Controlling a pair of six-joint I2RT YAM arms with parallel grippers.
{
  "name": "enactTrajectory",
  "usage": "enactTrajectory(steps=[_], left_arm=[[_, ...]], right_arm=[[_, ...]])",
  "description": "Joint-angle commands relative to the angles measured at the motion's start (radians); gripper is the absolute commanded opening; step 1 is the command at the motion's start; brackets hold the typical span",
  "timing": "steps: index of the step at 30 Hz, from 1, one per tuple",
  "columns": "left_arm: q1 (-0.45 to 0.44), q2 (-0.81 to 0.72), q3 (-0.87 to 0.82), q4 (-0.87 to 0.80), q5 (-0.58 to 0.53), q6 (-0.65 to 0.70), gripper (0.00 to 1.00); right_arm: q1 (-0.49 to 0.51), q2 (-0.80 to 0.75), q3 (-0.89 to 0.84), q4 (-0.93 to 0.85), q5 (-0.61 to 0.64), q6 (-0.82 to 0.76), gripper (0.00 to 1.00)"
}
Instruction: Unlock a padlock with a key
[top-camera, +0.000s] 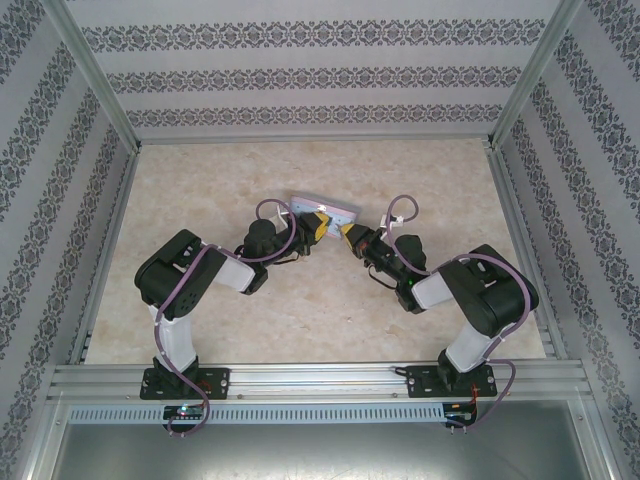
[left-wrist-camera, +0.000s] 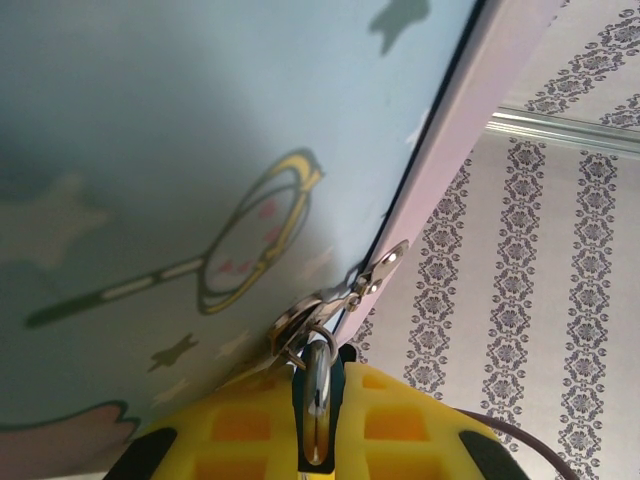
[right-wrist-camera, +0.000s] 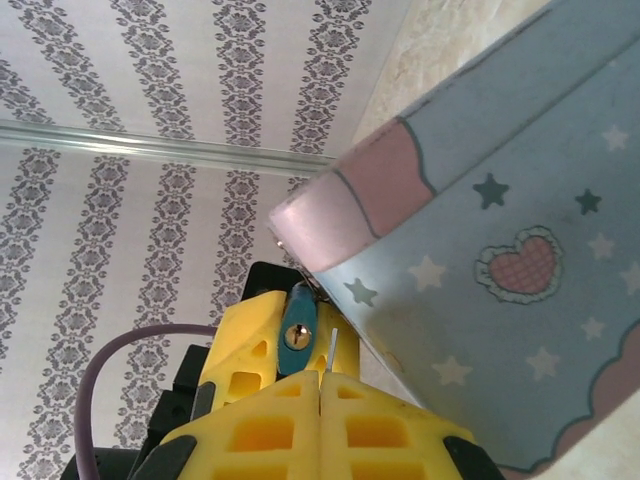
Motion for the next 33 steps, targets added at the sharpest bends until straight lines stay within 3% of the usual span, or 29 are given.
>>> enactTrajectory(steps=[1, 33], left_arm=[[-0.016, -0.011, 0.013, 0.073, 0.022, 0.022, 0.0], [-0.016, -0.004, 0.02, 0.08, 0.017, 0.014, 0.0]], right_arm=[[0.009, -0.001, 0.035, 0.05, -0.018, -0.007, 0.0], [0.032, 0.031, 0.039, 0.056, 0.001, -0.001, 0.0]])
